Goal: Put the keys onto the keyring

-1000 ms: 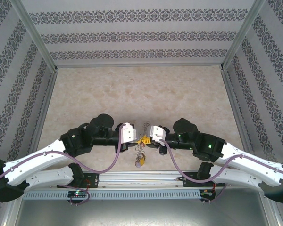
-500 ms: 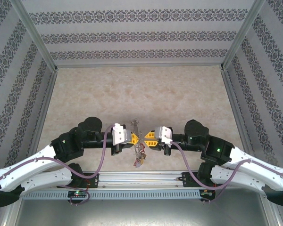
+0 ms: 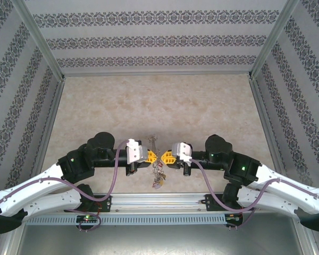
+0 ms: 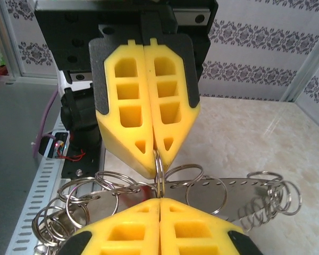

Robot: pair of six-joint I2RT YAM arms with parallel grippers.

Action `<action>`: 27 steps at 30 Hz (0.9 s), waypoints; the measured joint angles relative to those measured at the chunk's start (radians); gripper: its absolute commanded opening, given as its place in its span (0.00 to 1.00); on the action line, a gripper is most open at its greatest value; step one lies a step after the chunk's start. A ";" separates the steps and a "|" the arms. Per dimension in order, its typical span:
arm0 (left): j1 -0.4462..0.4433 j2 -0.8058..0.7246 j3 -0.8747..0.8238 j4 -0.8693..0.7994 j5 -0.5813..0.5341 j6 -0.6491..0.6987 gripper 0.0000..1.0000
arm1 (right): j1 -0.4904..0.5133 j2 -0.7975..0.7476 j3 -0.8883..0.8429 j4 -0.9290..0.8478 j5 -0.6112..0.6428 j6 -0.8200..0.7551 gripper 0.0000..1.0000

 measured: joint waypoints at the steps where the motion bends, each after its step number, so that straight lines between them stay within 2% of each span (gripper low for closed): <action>1: 0.000 -0.001 -0.001 0.000 0.000 0.000 0.00 | 0.000 0.003 0.000 0.000 0.000 0.000 0.09; 20: 0.000 -0.022 -0.024 0.024 0.000 0.000 0.00 | 0.000 0.053 0.000 -0.009 -0.007 0.000 0.06; 27: 0.000 -0.031 -0.035 0.027 -0.001 0.000 0.00 | 0.002 0.031 0.000 -0.016 0.010 0.002 0.15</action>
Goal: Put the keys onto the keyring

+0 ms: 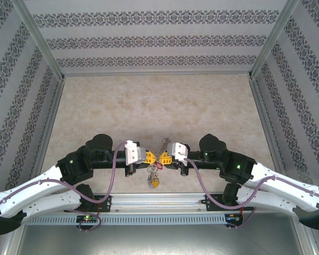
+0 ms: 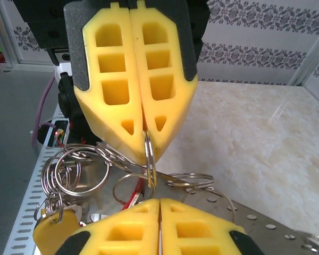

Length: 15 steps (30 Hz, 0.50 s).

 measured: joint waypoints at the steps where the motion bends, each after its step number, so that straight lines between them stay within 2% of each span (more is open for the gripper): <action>1: 0.000 -0.002 0.000 0.000 0.000 0.000 0.00 | 0.000 -0.009 0.000 0.000 0.003 0.000 0.17; 7: 0.000 -0.005 0.000 0.003 0.001 0.000 0.00 | 0.000 -0.085 -0.012 0.018 0.011 0.006 0.24; 15: 0.000 -0.021 -0.032 0.063 0.047 -0.020 0.00 | 0.000 -0.060 -0.012 0.039 -0.031 0.018 0.26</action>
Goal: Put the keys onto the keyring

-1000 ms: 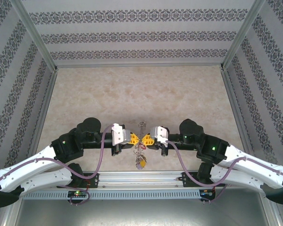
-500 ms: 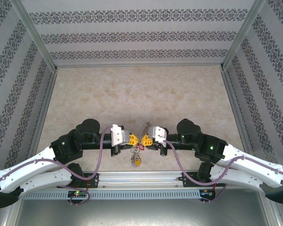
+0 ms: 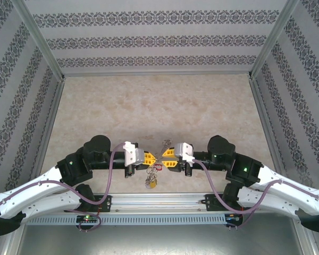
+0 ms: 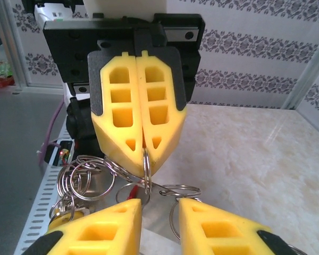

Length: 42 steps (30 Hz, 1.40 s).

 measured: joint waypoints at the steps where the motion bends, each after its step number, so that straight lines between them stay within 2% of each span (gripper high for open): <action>1: 0.000 0.000 -0.004 0.010 0.007 -0.007 0.00 | 0.000 0.004 0.000 0.001 -0.008 0.000 0.26; 8: 0.000 -0.003 -0.043 0.092 0.034 -0.045 0.00 | 0.000 0.015 0.000 0.004 -0.051 0.000 0.25; 17: 0.001 -0.005 -0.059 0.148 0.053 -0.072 0.00 | 0.005 0.014 0.000 0.019 -0.060 -0.001 0.01; 22: 0.001 -0.004 -0.056 0.140 0.049 -0.069 0.00 | 0.005 0.009 0.000 0.015 -0.051 0.000 0.00; 29: 0.000 0.035 0.032 -0.007 -0.010 -0.011 0.13 | 0.006 0.009 0.001 -0.002 -0.023 0.000 0.00; 36: 0.000 0.096 0.134 -0.190 -0.074 0.059 0.14 | 0.006 0.051 0.028 -0.066 -0.014 -0.001 0.00; 42: 0.000 0.122 0.160 -0.257 -0.084 0.094 0.14 | 0.006 0.069 0.042 -0.103 -0.011 -0.001 0.00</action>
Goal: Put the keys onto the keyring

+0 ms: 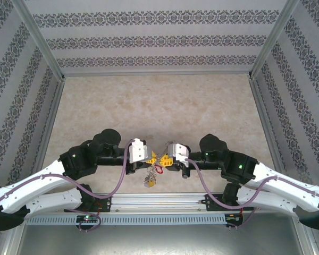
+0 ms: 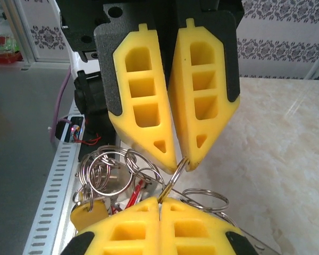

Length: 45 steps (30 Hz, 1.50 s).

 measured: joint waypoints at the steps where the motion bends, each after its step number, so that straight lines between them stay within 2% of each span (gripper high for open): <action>1: 0.000 0.002 0.000 -0.004 0.000 0.002 0.13 | 0.000 0.006 0.005 -0.006 0.000 0.000 0.00; 5: 0.001 0.008 0.006 -0.027 0.000 0.015 0.00 | 0.000 0.035 0.023 -0.044 -0.001 -0.004 0.00; 12: 0.001 -0.007 0.003 -0.040 0.014 0.016 0.00 | 0.000 0.039 0.025 -0.051 -0.001 -0.016 0.00; 16: 0.001 -0.059 -0.038 0.006 0.035 -0.003 0.00 | 0.000 0.033 0.025 -0.026 -0.001 -0.016 0.00; 22: 0.001 -0.080 -0.086 0.106 0.051 -0.048 0.00 | 0.000 0.005 0.023 -0.020 0.000 -0.016 0.18; 26: 0.001 -0.088 -0.126 0.154 0.056 -0.075 0.00 | 0.000 -0.030 0.021 0.003 0.001 -0.014 0.22; 33: 0.001 -0.103 -0.161 0.211 0.056 -0.108 0.00 | 0.000 -0.082 -0.008 0.032 0.004 0.004 0.24; 40: 0.001 -0.109 -0.166 0.248 0.056 -0.120 0.00 | 0.000 -0.082 -0.013 0.036 0.012 0.012 0.31; 45: 0.001 -0.109 -0.176 0.251 0.056 -0.123 0.00 | 0.000 -0.065 -0.023 0.043 0.016 0.012 0.31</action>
